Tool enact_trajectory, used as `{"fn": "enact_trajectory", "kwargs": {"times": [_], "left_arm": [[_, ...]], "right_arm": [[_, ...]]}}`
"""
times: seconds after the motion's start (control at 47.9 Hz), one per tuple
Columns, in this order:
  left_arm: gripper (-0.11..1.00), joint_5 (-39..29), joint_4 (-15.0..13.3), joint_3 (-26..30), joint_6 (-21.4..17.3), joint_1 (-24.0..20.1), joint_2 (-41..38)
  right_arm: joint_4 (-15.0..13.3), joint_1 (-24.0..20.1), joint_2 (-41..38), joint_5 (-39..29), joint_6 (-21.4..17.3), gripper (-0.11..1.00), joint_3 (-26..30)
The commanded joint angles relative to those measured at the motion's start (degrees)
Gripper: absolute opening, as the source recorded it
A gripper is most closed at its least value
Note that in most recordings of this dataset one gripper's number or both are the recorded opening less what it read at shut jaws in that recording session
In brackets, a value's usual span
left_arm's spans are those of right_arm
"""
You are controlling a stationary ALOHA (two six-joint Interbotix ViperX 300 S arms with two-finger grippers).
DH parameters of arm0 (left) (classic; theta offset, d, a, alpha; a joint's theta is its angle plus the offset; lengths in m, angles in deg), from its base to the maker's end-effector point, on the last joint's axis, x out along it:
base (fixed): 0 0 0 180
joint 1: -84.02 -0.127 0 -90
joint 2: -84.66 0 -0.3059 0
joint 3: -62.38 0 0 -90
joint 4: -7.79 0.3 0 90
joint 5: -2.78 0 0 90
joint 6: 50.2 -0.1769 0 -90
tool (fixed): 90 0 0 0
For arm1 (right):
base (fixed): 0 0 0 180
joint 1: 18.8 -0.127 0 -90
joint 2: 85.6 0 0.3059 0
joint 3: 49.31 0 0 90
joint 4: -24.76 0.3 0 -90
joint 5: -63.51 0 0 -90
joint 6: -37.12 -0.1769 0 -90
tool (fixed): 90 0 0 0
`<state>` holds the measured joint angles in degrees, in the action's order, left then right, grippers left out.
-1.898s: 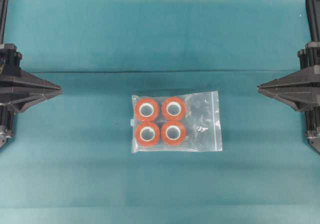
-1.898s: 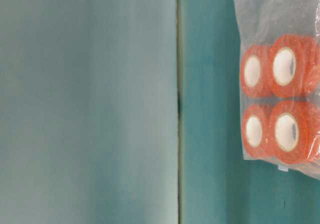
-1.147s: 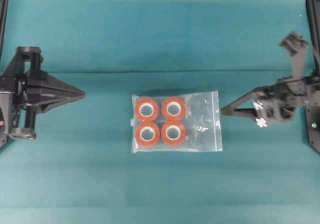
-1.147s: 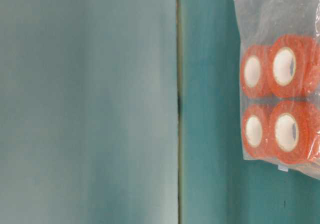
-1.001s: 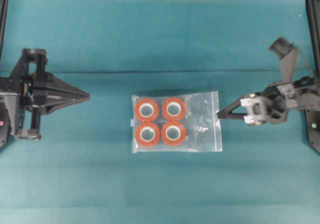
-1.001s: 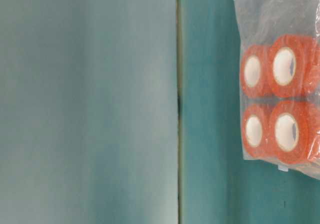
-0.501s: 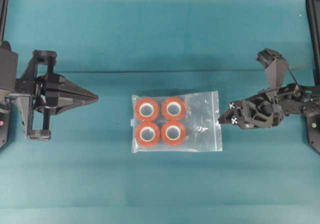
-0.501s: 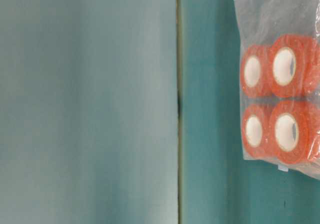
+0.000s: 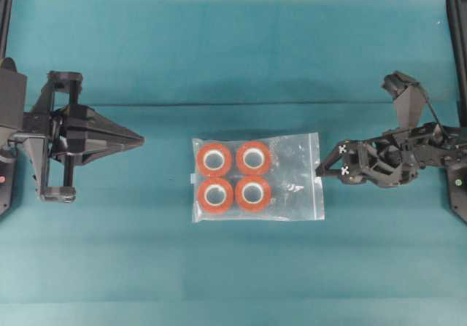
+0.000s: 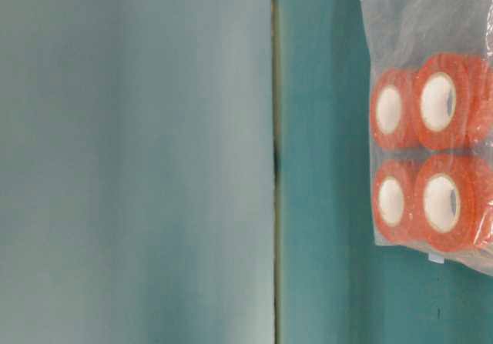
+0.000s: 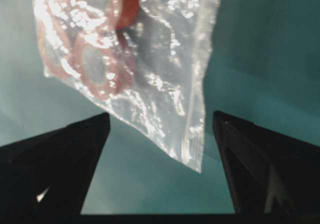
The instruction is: Hand over the clear zip bag and make it stand upright.
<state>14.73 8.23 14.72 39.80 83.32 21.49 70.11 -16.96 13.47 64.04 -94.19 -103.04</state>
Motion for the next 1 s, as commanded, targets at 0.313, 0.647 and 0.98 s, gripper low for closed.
{"fn": "enact_trajectory", "kwargs": {"times": [0.313,0.647,0.98], "left_arm": [[-0.01,0.3,0.1,1.0,0.3,-0.5,-0.1],[-0.01,-2.0,0.1,0.8,0.4,-0.6,-0.2],[-0.01,-3.1,0.1,0.7,0.5,-0.5,0.1]], "right_arm": [[1.0,-1.8,-7.6,8.4,-3.9,0.92,0.4],[1.1,-3.4,-14.1,13.2,-4.5,0.92,4.7],[1.1,-5.0,-19.0,14.3,-5.3,0.92,7.7]]}}
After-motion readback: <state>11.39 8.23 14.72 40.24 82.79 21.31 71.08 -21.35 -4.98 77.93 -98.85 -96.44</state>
